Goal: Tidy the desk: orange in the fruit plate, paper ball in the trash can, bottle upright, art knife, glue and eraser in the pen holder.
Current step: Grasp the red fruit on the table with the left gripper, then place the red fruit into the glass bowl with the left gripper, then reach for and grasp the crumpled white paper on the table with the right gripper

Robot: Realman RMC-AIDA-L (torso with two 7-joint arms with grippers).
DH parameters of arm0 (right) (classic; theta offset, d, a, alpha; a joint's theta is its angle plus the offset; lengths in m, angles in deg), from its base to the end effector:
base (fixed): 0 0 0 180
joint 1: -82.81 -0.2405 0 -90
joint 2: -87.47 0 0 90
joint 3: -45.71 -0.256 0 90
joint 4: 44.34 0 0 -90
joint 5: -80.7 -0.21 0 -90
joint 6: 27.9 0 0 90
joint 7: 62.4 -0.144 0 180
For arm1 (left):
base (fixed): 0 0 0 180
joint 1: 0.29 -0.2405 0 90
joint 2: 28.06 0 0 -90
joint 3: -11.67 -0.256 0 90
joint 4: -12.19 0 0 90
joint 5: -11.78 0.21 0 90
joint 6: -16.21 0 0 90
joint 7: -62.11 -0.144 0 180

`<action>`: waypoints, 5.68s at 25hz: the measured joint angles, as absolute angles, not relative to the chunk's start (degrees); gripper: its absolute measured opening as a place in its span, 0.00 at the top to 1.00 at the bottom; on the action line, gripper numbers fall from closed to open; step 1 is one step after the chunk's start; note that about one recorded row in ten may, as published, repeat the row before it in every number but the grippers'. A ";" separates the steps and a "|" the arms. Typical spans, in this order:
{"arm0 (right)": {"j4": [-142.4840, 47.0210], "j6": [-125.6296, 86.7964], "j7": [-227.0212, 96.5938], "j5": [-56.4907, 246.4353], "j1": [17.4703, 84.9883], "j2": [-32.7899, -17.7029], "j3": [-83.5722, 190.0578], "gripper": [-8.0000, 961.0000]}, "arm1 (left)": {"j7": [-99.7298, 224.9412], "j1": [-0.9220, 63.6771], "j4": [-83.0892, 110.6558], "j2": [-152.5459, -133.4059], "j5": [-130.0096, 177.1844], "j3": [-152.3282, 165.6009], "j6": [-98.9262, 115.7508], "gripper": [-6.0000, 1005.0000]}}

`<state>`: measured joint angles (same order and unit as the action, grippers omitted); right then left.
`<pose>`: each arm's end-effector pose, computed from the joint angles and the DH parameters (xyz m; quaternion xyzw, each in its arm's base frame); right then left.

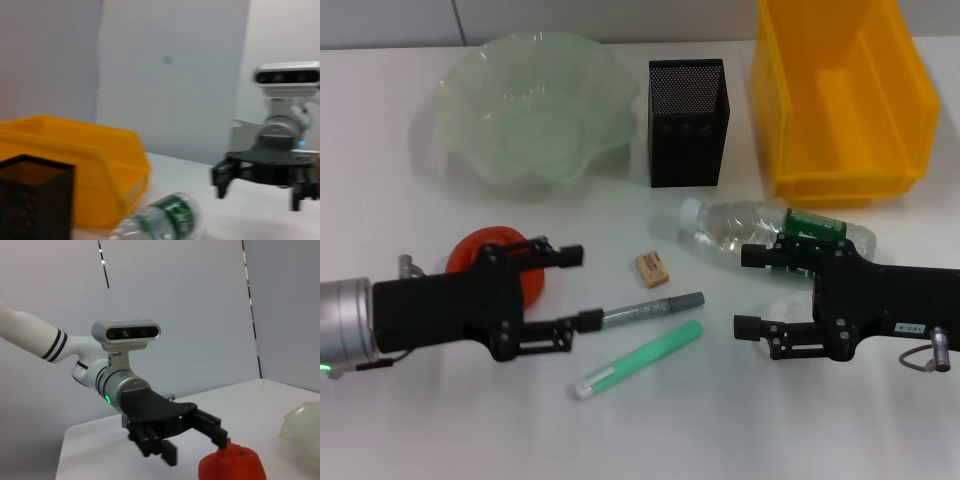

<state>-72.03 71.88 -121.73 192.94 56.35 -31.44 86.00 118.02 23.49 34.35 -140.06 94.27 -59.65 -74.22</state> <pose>0.2692 0.2738 -0.0233 -0.9414 0.1185 0.3084 0.0677 -0.2844 0.2749 -0.0220 -0.9449 -0.1199 -0.2915 0.0878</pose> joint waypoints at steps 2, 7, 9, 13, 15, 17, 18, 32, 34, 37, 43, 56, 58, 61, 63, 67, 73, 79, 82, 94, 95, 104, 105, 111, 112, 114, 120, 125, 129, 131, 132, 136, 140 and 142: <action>-72.04 71.86 -121.79 192.94 56.35 -31.43 86.00 0.15 | 117.68 23.06 34.33 -139.82 94.32 -58.28 -72.85 0.27; -72.11 71.76 -121.98 192.94 56.03 -31.37 85.84 0.15 | 115.67 21.64 33.89 -138.92 94.40 -56.13 -67.13 0.28; -72.12 71.76 -122.05 192.94 55.87 -31.35 85.79 0.15 | 115.65 21.28 34.03 -138.78 94.40 -55.84 -66.49 0.28; -72.10 71.76 -122.14 192.94 55.76 -31.29 85.71 0.15 | 114.82 20.62 34.28 -138.71 94.40 -54.84 -65.91 0.29; -72.12 71.76 -122.20 192.94 55.74 -31.26 85.63 0.15 | 114.27 20.49 34.28 -138.71 94.40 -54.31 -65.77 0.29; -72.13 71.76 -122.52 192.94 55.65 -31.26 85.62 0.15 | 113.54 20.39 34.03 -138.71 94.40 -53.52 -65.05 0.29; -72.13 71.76 -122.52 192.94 55.65 -31.26 85.62 0.15 | 113.39 20.36 33.92 -138.71 94.40 -53.40 -64.24 0.30; -72.11 71.27 -123.27 192.94 54.89 -31.11 85.96 0.15 | 112.07 20.27 34.06 -139.74 96.71 -53.71 -58.35 0.32; -72.11 71.24 -123.40 192.94 54.86 -31.08 85.97 0.15 | 111.50 20.27 34.07 -139.81 96.93 -53.65 -58.34 0.32; -72.11 71.22 -123.42 192.94 54.86 -31.01 85.97 0.15 | 110.82 20.27 34.31 -140.04 97.42 -53.24 -58.02 0.32; -72.18 71.16 -123.45 192.94 54.79 -30.99 85.97 0.15 | 110.72 20.41 34.34 -140.08 97.42 -53.23 -57.89 0.45; -72.20 71.14 -123.49 192.94 54.77 -30.92 85.71 0.15 | 112.47 20.63 34.26 -141.52 96.85 -45.58 -68.30 0.82; -72.11 71.14 -123.48 192.92 54.84 -30.92 85.64 0.15 | 113.65 20.85 34.12 -142.71 96.80 -41.86 -69.83 0.84; -72.09 71.07 -123.28 192.85 55.09 -31.16 85.53 0.15 | 114.40 22.35 33.90 -145.87 96.66 -36.48 -68.73 0.85; -72.11 71.02 -123.24 192.85 55.15 -31.21 85.53 0.15 | 114.28 23.82 32.50 -146.74 96.12 -34.58 -67.53 0.85; -72.12 70.89 -123.15 192.72 55.37 -31.25 85.52 0.15 | 112.51 28.44 25.42 -146.84 92.32 -30.71 -64.50 0.85; -71.91 70.88 -122.32 192.61 55.48 -31.28 85.53 0.15 | 108.86 32.74 21.57 -147.23 86.99 -29.49 -57.44 0.85; -71.95 70.51 -122.16 192.47 55.57 -31.35 85.71 0.15 | 107.54 37.49 19.73 -147.24 84.27 -29.43 -48.37 0.86; -72.04 70.45 -122.15 192.47 55.56 -31.36 85.78 0.15 | 105.82 40.15 18.08 -147.24 82.81 -29.35 -43.99 0.86; -72.22 70.32 -122.09 192.45 55.47 -31.36 85.53 0.15 | 104.98 42.05 16.61 -147.24 79.22 -28.67 -39.91 0.73; -72.22 70.30 -122.08 192.45 55.47 -31.36 85.53 0.15 | 104.97 42.06 16.59 -147.24 79.20 -28.63 -39.90 0.68; -71.95 68.91 -122.16 192.40 55.35 -31.37 84.77 0.15 | 108.54 39.64 17.43 -146.94 79.94 -29.72 -49.23 0.42; -71.87 68.88 -122.19 192.37 55.32 -31.38 84.36 0.15 | 110.29 38.79 18.21 -146.83 80.29 -30.57 -51.55 0.40; -71.97 69.19 -123.06 192.33 55.26 -31.37 81.60 0.15 | 121.61 28.86 29.79 -145.88 81.51 -42.17 -65.42 0.28; -72.12 69.63 -123.80 192.31 55.17 -31.19 80.46 0.15 | 121.61 28.86 29.79 -145.88 81.51 -42.17 -65.42 0.26; -72.23 69.87 -124.47 192.32 55.00 -31.05 80.18 0.15 | 121.61 28.86 29.79 -145.88 81.51 -42.17 -65.42 0.22; -73.89 70.32 -129.12 192.46 52.95 -30.22 80.62 0.15 | 122.22 20.42 33.58 -140.67 83.94 -49.48 -73.99 0.14; -77.56 70.30 -135.47 194.43 50.38 -29.56 84.34 0.15 | 122.10 19.61 34.20 -139.20 94.26 -49.34 -75.64 0.14; -82.58 70.46 -142.65 196.50 49.19 -28.66 91.28 0.15 | 121.78 20.51 34.34 -139.09 98.49 -49.39 -76.42 0.14; -88.73 72.00 -147.54 200.33 49.09 -28.77 94.75 0.15 | 121.78 20.96 34.39 -139.09 99.27 -49.41 -76.47 0.14; -90.78 72.68 -148.89 201.83 49.04 -28.94 95.36 0.15 | 121.82 21.26 34.41 -139.13 99.36 -49.43 -76.43 0.14; -96.27 74.65 -151.88 207.61 48.24 -29.78 95.50 0.15 | 122.19 21.63 34.43 -139.16 99.40 -49.40 -76.42 0.14; -101.24 76.46 -154.15 215.45 46.15 -30.97 96.16 0.15 | 122.38 21.96 34.46 -139.02 99.43 -49.49 -76.43 0.14; -103.23 77.20 -156.26 219.46 44.39 -31.43 99.41 0.15 | 122.40 22.04 34.48 -138.92 99.46 -49.54 -76.22 0.14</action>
